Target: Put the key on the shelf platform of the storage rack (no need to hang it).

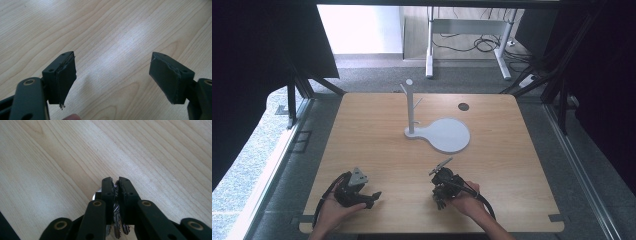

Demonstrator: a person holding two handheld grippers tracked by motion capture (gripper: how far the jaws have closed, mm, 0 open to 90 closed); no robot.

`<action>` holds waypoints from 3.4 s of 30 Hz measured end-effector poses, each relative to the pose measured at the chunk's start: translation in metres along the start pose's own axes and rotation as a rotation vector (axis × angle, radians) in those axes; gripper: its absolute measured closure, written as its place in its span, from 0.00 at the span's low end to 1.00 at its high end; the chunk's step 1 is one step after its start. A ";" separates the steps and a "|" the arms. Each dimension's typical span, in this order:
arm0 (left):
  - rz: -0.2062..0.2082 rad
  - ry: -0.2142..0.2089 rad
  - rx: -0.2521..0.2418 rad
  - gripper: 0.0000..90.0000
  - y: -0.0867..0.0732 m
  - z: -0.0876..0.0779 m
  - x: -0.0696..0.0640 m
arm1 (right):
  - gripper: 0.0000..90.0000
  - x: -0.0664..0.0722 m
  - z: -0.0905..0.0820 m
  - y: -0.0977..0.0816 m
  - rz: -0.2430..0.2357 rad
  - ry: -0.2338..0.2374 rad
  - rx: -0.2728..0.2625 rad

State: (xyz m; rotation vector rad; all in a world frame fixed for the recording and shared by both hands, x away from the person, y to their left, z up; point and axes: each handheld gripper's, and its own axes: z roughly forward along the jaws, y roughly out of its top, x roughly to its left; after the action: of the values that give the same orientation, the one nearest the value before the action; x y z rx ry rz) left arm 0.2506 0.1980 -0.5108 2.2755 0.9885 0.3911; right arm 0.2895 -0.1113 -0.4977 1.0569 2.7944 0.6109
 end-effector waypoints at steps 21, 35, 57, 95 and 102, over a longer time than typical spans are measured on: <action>0.003 0.002 0.000 0.24 0.000 0.000 0.001 | 0.99 0.000 -0.023 0.008 -0.054 0.009 0.017; 0.002 0.002 0.000 0.24 0.000 0.000 0.001 | 0.99 -0.002 -0.049 0.013 -0.076 -0.001 -0.014; -0.003 0.001 0.000 0.24 0.000 0.000 0.002 | 0.99 -0.017 -0.079 0.030 -0.078 0.003 -0.041; -0.005 0.004 0.004 0.24 -0.001 0.002 0.002 | 0.99 -0.064 -0.089 0.052 -0.017 0.012 -0.078; -0.004 0.005 0.004 0.24 -0.001 0.002 0.003 | 0.99 -0.076 -0.090 0.054 -0.001 0.001 -0.079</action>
State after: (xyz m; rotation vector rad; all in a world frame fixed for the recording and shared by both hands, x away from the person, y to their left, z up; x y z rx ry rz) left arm 0.2529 0.1998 -0.5130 2.2769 0.9970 0.3929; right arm 0.3604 -0.1538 -0.3979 1.0407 2.7467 0.7161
